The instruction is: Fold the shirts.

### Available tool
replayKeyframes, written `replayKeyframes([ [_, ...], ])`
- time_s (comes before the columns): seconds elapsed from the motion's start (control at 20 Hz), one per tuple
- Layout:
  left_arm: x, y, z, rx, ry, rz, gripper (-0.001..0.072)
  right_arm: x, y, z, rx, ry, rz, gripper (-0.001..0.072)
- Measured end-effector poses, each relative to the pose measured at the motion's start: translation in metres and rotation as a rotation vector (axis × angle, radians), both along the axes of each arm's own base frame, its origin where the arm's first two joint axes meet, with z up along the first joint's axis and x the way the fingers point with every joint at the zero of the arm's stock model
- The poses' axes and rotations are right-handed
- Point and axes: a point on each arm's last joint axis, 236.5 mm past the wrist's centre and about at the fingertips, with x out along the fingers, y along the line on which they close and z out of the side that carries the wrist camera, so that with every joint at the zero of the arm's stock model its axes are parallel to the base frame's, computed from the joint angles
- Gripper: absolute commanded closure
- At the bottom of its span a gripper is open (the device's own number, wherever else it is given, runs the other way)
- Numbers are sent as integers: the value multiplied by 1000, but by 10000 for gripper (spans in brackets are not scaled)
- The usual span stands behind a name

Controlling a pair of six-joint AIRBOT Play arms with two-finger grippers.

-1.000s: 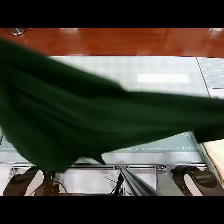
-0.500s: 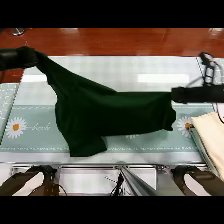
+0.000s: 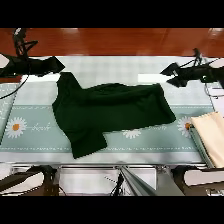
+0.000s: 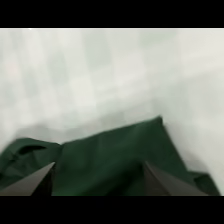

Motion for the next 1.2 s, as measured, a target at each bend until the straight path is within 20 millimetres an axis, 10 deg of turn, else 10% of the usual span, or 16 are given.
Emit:
replayKeyframes([
  [0.15,-28,47,-26,75,153,32,3,-17,-49,22,15,4,11,92],
  [0.35,-104,89,-85,10,444,125,3,-95,-99,13,-79,132,45,92],
  [0.7,-232,60,-161,-190,741,213,4,-196,-54,-37,10,182,-42,92],
  [1.15,-220,-13,-176,-491,604,202,16,-215,-29,-50,70,153,-72,92],
  [1.2,-220,-19,-177,-492,601,184,326,-214,-31,-50,68,150,-79,92],
])
